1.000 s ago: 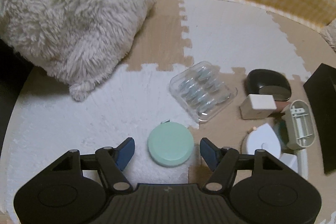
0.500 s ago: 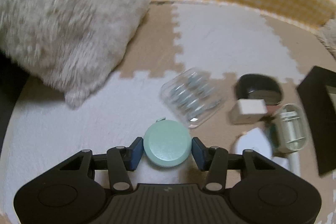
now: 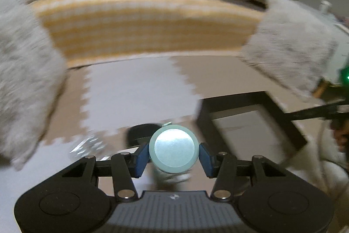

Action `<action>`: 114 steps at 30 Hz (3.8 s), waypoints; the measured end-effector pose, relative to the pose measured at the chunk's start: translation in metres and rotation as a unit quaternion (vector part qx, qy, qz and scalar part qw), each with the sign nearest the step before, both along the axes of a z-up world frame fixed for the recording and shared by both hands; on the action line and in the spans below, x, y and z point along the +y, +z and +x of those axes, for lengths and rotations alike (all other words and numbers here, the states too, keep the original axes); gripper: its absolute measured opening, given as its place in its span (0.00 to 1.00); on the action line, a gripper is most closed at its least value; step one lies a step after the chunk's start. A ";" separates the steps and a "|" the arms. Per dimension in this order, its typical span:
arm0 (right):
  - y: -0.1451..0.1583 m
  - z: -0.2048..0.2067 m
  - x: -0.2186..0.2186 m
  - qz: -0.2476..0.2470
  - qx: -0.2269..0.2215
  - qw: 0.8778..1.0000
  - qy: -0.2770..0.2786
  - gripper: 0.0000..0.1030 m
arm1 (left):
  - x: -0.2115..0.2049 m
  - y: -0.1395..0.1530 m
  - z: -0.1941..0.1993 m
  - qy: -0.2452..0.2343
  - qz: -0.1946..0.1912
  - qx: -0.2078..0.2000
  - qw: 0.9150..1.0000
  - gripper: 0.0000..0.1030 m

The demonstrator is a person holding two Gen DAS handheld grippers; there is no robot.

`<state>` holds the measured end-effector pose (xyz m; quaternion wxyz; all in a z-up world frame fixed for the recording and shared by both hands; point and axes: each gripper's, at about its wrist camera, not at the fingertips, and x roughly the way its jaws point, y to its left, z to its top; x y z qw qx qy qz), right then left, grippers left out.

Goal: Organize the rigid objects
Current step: 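Carry the mint-green disc into the black box and open the left tool, then move the left tool to the white USB charger cube and grasp it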

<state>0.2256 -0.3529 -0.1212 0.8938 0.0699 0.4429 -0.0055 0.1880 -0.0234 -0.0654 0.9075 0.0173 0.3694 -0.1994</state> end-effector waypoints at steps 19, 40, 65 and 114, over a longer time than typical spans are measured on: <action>0.001 0.001 -0.001 0.010 0.005 1.000 -0.010 0.03 | -0.103 -0.039 -0.008 -0.143 0.018 -0.011 0.990 0.49; 0.000 0.001 -0.001 0.010 0.007 1.000 -0.008 0.03 | -0.097 -0.025 -0.021 -0.148 0.006 0.026 0.989 0.92; 0.000 -0.001 -0.001 0.011 0.007 1.000 -0.009 0.03 | -0.027 -0.003 0.008 -0.004 0.002 0.044 0.999 1.00; -0.001 -0.001 -0.001 0.011 0.011 1.000 -0.005 0.03 | -0.034 -0.088 0.001 -0.158 0.198 0.134 0.958 0.41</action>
